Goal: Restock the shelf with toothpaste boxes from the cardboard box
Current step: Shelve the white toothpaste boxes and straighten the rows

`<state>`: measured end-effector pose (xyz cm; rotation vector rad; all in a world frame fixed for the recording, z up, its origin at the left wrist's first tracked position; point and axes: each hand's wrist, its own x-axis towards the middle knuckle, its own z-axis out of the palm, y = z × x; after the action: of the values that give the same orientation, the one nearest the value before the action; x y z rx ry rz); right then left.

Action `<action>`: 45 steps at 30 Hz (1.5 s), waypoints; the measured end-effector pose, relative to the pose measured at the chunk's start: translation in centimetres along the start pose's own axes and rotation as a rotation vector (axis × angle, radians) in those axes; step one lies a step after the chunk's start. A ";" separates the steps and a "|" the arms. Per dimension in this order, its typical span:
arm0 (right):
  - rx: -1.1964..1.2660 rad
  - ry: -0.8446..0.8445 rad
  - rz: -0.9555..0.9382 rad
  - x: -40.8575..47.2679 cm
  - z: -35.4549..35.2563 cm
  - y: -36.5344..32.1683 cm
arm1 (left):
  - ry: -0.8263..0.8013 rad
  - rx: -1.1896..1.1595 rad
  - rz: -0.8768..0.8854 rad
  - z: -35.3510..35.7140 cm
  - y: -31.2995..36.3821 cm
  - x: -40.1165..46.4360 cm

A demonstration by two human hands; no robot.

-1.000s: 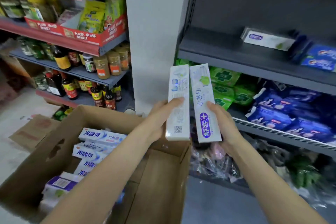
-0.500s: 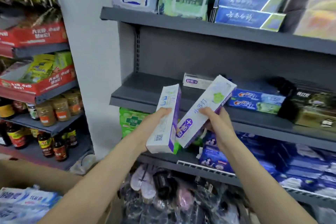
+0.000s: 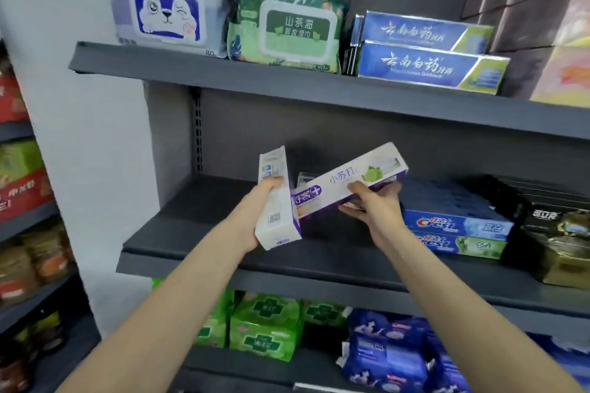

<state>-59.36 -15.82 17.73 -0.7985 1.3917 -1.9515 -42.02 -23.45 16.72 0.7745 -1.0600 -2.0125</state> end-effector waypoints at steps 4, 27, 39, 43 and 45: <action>-0.252 0.042 -0.100 3.0 -0.3 0.1 | 0.028 -0.024 -0.018 -0.1 -0.1 3.6; -2.068 -0.115 -0.273 10.7 -1.7 3.2 | 0.113 0.319 0.066 0.4 -1.2 10.2; -0.334 -0.200 0.359 9.1 -0.1 0.2 | 0.302 1.934 0.818 1.6 -0.6 7.4; -0.254 -0.255 0.364 9.5 -1.8 0.3 | 0.288 2.038 0.999 0.7 -1.3 8.2; -0.266 -0.319 0.279 9.8 -2.9 0.3 | 0.321 1.975 0.888 0.0 -1.1 8.8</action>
<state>-67.79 -21.68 17.96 -0.9334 1.4893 -1.3789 -47.25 -30.10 14.22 1.0323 -2.3736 0.3827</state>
